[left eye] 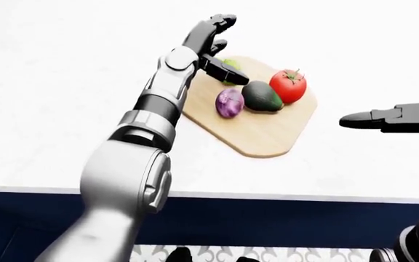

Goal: Place the avocado, onion, tomato and bell pepper on the cutting board.

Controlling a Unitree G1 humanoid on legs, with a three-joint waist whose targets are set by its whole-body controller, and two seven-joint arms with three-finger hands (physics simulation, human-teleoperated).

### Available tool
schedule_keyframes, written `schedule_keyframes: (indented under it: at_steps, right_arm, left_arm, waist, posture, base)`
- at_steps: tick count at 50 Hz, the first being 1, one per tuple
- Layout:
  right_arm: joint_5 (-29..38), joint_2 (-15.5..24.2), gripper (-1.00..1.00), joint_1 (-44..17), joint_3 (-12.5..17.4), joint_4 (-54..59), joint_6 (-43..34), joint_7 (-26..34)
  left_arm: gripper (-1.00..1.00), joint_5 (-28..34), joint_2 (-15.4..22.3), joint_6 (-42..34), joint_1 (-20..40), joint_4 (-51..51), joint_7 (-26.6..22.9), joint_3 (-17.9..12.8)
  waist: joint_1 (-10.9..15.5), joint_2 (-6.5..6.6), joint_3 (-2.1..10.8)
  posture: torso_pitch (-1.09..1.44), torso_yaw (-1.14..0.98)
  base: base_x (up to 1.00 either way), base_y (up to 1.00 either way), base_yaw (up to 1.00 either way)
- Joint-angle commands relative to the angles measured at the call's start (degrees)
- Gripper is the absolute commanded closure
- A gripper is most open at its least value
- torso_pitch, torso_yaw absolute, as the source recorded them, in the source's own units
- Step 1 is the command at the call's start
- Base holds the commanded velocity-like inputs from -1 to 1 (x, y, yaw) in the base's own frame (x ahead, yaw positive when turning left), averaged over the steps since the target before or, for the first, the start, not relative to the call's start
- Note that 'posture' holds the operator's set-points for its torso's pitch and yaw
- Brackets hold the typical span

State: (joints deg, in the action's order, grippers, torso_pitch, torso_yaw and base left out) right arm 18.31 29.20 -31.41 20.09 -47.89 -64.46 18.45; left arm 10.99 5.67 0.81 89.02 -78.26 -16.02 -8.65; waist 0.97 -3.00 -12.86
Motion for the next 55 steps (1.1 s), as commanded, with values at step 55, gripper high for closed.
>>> schedule_keyframes:
  at_steps: [55]
  right_arm:
    - [-4.98,-1.53,-1.0,-2.87,2.95,5.75,4.71,-5.39]
  left_arm:
    - [-1.0,-1.23,28.57,-31.91,-15.59,58.95,1.63,-2.99]
  waist:
    - [-0.92,2.27,1.33]
  posture:
    - [0.35,0.0]
  base:
    - [0.0,0.0,0.0]
